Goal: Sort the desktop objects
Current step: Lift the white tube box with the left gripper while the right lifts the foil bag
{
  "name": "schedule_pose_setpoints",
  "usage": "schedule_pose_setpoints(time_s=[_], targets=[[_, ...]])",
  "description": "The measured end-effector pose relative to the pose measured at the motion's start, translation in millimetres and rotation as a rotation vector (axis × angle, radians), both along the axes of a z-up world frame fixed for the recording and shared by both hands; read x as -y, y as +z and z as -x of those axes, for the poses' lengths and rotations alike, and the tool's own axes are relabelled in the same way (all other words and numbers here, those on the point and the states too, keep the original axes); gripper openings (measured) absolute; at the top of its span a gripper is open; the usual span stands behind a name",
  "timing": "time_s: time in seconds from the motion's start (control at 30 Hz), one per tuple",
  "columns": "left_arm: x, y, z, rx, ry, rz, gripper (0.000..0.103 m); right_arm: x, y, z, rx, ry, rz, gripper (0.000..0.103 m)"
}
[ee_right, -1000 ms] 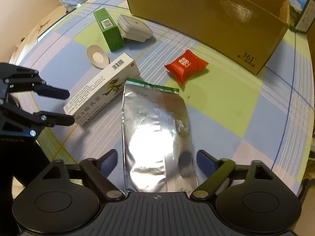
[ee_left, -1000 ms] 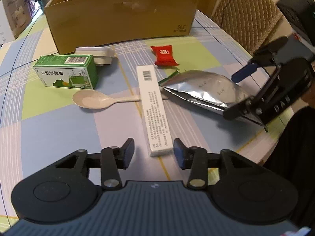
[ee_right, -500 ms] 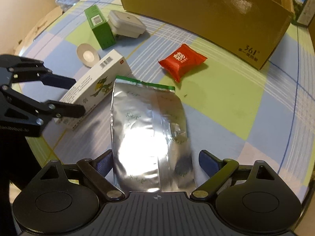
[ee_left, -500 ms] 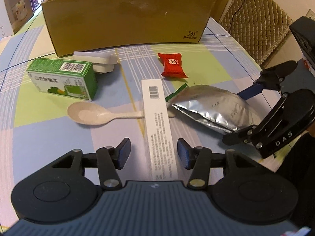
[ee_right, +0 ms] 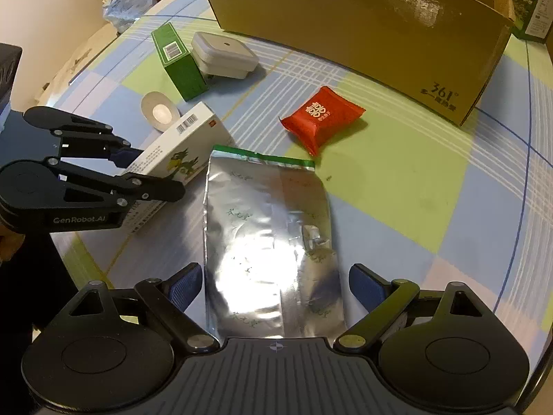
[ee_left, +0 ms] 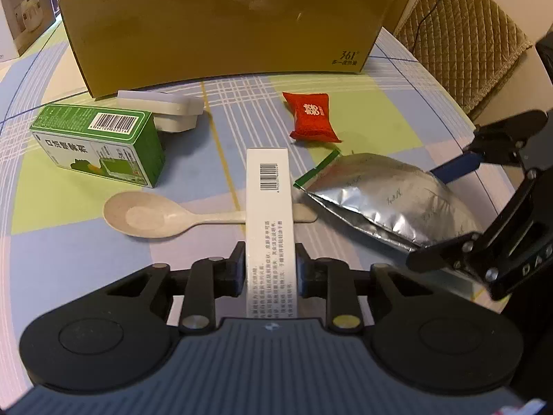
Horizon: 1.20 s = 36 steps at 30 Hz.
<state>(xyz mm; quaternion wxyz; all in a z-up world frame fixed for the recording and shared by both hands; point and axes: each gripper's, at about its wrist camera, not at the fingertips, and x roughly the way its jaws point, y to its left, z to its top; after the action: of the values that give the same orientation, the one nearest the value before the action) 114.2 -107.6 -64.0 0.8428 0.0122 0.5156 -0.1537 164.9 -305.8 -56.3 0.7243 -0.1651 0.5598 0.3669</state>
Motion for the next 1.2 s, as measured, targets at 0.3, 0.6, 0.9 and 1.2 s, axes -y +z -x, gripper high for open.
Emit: schedule_pose_setpoints(time_s=[0.3, 0.6, 0.9, 1.2], targets=[[-0.6, -2.9, -1.3, -0.010, -0.003, -0.007, 0.022, -9.2, -14.4, -1.5, -0.020, 0.007, 0.030, 0.084], [1.6, -3.6, -0.2, -0.007, -0.018, -0.021, 0.021, -17.2, -7.6, 15.7, 0.021, 0.006, 0.033, 0.048], [-6.2, 18.7, 17.7, 0.028, 0.015, 0.010, 0.021, -3.6, 17.4, 50.0, 0.086, -0.174, -0.063, 0.047], [-8.5, 34.6, 41.8, 0.050, 0.013, 0.007, 0.021, 4.3, 33.4, 83.5, 0.117, -0.354, -0.142, 0.047]])
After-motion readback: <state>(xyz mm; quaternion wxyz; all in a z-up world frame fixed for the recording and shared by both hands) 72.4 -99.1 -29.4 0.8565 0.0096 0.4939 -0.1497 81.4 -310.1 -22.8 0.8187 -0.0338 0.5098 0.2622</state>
